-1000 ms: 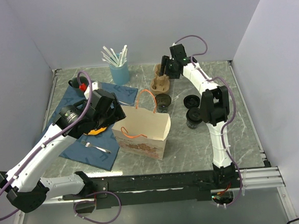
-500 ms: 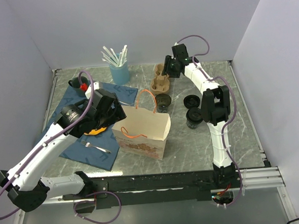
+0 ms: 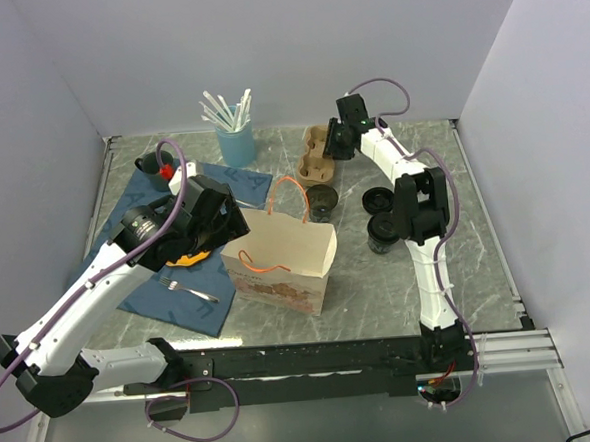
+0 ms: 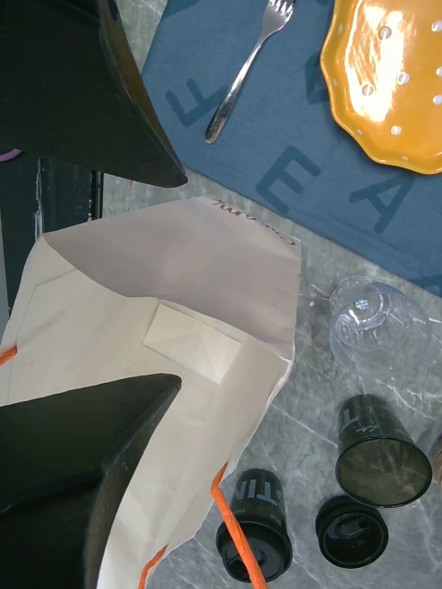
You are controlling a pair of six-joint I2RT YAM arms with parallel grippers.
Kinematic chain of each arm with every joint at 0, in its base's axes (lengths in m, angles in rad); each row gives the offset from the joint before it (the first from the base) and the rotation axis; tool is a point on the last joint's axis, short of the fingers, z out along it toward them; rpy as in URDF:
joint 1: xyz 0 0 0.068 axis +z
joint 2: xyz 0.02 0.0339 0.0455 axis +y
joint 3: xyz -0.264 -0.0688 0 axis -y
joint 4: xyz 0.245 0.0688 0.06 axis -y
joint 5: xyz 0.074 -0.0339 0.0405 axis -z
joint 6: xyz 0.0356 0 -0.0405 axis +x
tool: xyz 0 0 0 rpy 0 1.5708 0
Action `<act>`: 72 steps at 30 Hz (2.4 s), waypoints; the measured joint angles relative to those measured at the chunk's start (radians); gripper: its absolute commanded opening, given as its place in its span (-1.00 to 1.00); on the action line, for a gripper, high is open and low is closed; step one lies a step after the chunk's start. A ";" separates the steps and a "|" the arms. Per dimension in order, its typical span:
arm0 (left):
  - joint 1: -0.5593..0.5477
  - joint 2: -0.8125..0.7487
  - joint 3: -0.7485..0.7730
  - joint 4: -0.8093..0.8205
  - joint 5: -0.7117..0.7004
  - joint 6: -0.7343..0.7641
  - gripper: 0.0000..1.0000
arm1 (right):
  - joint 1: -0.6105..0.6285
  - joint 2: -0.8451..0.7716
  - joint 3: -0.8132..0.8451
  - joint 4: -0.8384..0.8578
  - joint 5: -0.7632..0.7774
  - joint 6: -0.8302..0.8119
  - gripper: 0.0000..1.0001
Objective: Pack the takeout coffee
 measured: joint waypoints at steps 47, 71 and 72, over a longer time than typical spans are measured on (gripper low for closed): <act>0.000 0.032 0.000 0.000 0.003 0.000 0.79 | -0.019 -0.063 -0.116 0.217 -0.010 -0.086 -1.00; 0.000 0.031 0.000 0.000 0.003 0.000 0.80 | -0.005 -0.071 0.039 0.053 0.185 -0.058 -0.10; 0.000 0.030 0.000 0.000 0.003 0.000 0.80 | 0.001 -0.071 0.062 0.051 0.195 -0.054 -0.10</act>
